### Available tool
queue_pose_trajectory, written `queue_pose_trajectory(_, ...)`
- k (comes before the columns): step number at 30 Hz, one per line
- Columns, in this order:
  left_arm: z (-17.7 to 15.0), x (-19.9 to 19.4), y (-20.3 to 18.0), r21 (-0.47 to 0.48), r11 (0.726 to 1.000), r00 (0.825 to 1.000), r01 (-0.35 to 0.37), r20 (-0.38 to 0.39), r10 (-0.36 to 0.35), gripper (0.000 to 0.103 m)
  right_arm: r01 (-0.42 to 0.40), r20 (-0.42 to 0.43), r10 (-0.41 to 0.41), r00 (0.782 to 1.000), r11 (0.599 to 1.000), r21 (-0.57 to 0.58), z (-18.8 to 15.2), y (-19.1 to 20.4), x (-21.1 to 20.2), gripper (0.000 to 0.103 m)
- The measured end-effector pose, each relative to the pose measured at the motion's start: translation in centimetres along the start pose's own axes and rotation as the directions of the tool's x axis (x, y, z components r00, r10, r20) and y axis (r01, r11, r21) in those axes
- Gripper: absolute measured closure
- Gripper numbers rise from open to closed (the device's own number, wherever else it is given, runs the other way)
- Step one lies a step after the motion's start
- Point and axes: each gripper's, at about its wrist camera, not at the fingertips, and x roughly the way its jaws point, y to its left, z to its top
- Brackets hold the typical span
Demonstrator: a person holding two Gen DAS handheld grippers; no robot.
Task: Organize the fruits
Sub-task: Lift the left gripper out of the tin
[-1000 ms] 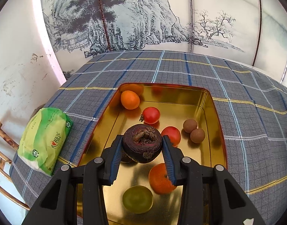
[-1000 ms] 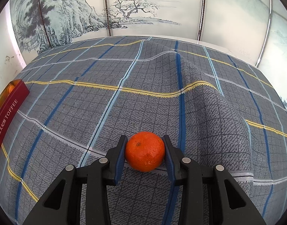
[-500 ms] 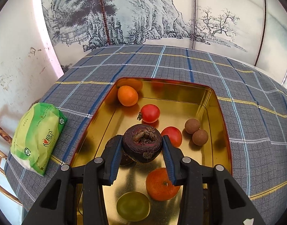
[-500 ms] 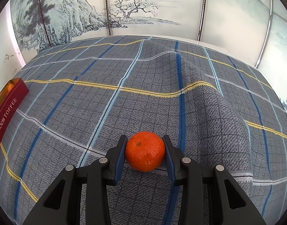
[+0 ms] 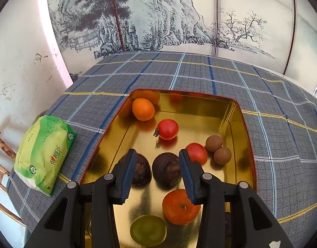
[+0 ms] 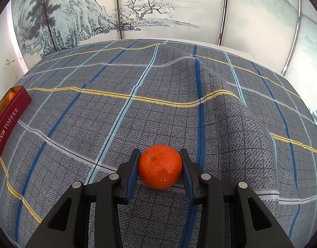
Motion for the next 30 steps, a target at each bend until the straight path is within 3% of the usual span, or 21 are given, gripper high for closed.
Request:
queue_pose_trajectory(8,-0.4,-1.3,-0.5,-0.003,1.0,1.0,0.018,0.006,-0.018,0.062,-0.001,0.0,0.001,1.0,1.0,0.0,0.0,0.0,0.0,0.064)
queue_pose_trajectory(14,-1.4,-3.1,-1.1,0.01,1.0,1.0,0.024,0.016,-0.025,0.049,-0.005,0.001,0.005,1.0,1.0,-0.001,0.0,0.0,0.0,0.064)
queue_pose_trajectory(30,-3.2,-5.2,-2.3,0.04,0.998,0.999,0.041,0.006,-0.042,0.046,-0.074,0.009,0.074,0.997,0.997,-0.006,-1.4,1.4,-2.2,0.064)
